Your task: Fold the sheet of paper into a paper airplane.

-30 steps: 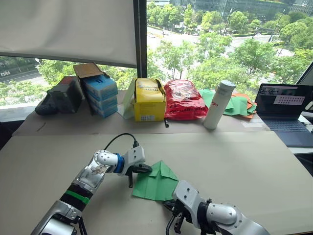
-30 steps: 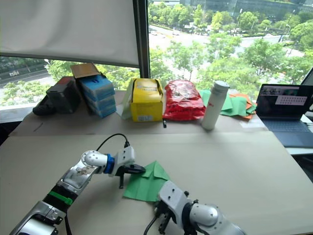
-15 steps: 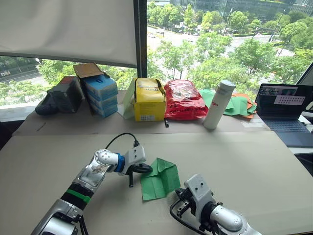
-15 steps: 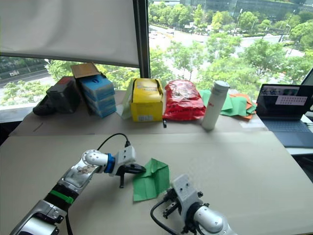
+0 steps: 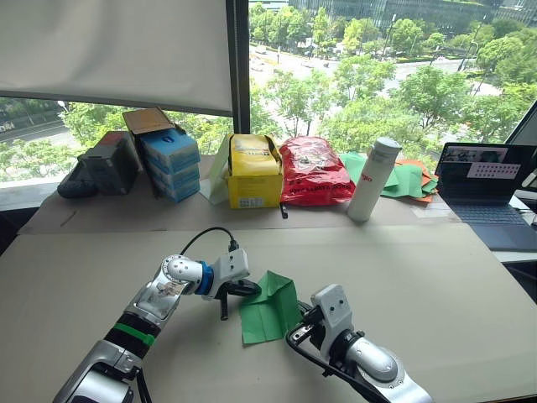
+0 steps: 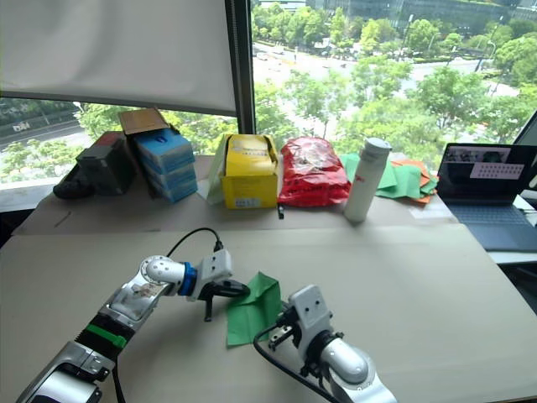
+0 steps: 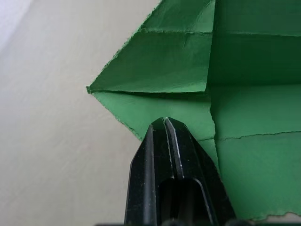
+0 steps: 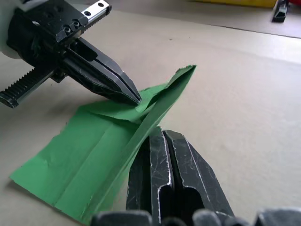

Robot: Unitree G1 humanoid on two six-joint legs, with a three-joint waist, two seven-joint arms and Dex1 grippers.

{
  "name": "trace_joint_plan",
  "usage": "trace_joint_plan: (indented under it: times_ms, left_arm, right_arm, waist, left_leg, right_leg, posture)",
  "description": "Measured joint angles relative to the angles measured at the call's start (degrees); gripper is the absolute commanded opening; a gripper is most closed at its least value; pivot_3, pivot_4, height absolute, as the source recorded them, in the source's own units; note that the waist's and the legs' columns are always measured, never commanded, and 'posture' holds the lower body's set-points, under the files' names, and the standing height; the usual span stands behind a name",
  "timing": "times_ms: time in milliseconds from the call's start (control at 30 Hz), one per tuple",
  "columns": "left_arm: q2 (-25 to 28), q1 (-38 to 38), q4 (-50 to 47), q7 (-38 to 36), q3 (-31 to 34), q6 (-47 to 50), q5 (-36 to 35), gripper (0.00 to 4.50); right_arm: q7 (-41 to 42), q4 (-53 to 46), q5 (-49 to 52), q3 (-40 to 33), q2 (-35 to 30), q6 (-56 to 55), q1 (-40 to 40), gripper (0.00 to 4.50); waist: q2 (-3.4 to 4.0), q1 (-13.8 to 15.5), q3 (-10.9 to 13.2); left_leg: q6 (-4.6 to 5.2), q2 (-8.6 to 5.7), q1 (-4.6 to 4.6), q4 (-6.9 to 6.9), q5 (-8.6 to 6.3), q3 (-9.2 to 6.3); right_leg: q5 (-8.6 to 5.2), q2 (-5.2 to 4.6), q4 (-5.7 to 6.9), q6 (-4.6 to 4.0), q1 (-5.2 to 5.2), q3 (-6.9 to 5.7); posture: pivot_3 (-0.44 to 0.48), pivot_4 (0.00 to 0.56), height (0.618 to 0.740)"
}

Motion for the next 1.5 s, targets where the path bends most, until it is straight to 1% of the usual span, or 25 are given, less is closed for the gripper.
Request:
trace_joint_plan:
  times_ms: [200, 433, 600, 867, 1000, 1100, 1233, 1500]
  left_arm:
    - [0.12, 0.02, -0.88, -0.18, -0.14, 0.12, 0.55, 0.02]
    - [-0.16, 0.31, -3.15, -1.42, -0.32, 2.15, 0.57, 0.02]
    - [-2.69, 1.28, -4.04, -1.61, -0.30, 4.56, -0.82, 0.02]
    - [-3.35, 2.51, -4.52, -0.90, 0.48, 5.79, -0.95, 0.02]
    - [-2.12, 4.25, -6.46, -0.33, 1.85, 6.40, -1.71, 0.02]
    - [0.06, 5.60, -8.14, 0.05, 3.11, 7.37, -2.52, 0.02]
    - [3.66, 7.30, -9.84, 1.02, 6.20, 9.57, -3.11, 0.02]
    - [5.43, 9.32, -13.59, 2.92, 9.09, 14.90, -5.27, 0.02]
  right_arm:
    - [2.73, 5.05, -0.16, 1.09, 0.06, -0.89, -5.33, 0.00]
    - [3.74, 9.05, -1.19, 2.69, 0.37, -1.97, -5.54, 0.00]
    - [4.54, 9.45, -1.95, 3.10, 0.31, -2.04, -6.06, 0.00]
    - [4.91, 9.92, -2.93, 3.45, 0.30, -2.52, -6.66, 0.00]
    - [5.31, 10.65, -3.95, 4.60, 0.36, -2.52, -7.88, 0.00]
    - [6.04, 11.73, -4.73, 5.87, 0.22, -2.50, -8.56, 0.00]
    - [7.07, 12.73, -7.05, 8.16, -1.91, -2.03, -9.82, 0.00]
    - [8.38, 12.62, -8.02, 8.88, -2.44, -0.90, -11.18, 0.00]
  waist:
    - [0.01, -0.01, 0.01]
    - [0.04, -0.07, 0.03]
    - [0.04, -0.07, 0.03]
    - [0.04, -0.14, 0.03]
    - [0.04, -0.43, 0.03]
    - [0.05, -1.05, 0.04]
    - [0.09, -1.44, 0.06]
    - [0.08, -1.49, 0.09]
  left_leg:
    - [0.00, -0.02, -0.02, 0.00, 0.00, 0.01]
    - [0.00, -0.04, -0.08, 0.01, 0.00, 0.02]
    - [0.00, -0.04, -0.08, 0.01, 0.00, 0.02]
    - [0.00, -0.04, -0.03, 0.01, 0.00, 0.02]
    - [-0.01, -0.01, -0.02, -0.02, 0.01, 0.02]
    - [-0.04, 0.02, -0.01, -0.04, 0.03, 0.02]
    - [-0.12, 0.02, 0.03, -0.10, 0.07, 0.00]
    - [-0.14, 0.01, -0.04, -0.09, 0.08, 0.00]
  right_leg:
    - [0.00, 0.00, 0.03, -0.01, -0.02, 0.00]
    - [0.00, 0.00, 0.02, 0.00, -0.05, 0.01]
    - [0.00, 0.01, 0.04, 0.00, -0.06, 0.01]
    - [0.00, 0.02, 0.05, -0.01, -0.03, 0.02]
    - [-0.02, 0.03, 0.08, -0.05, -0.06, 0.04]
    - [-0.03, 0.03, 0.11, -0.07, -0.09, 0.06]
    - [-0.06, 0.02, 0.15, -0.12, -0.10, 0.05]
    - [-0.05, 0.01, 0.16, -0.11, -0.17, 0.06]
  posture:
    - [0.000, 0.150, 0.740]
    - [0.000, 0.150, 0.740]
    - [0.000, 0.150, 0.740]
    - [0.000, 0.150, 0.740]
    - [0.000, 0.150, 0.740]
    - [0.000, 0.150, 0.740]
    - [0.000, 0.150, 0.740]
    - [0.000, 0.150, 0.740]
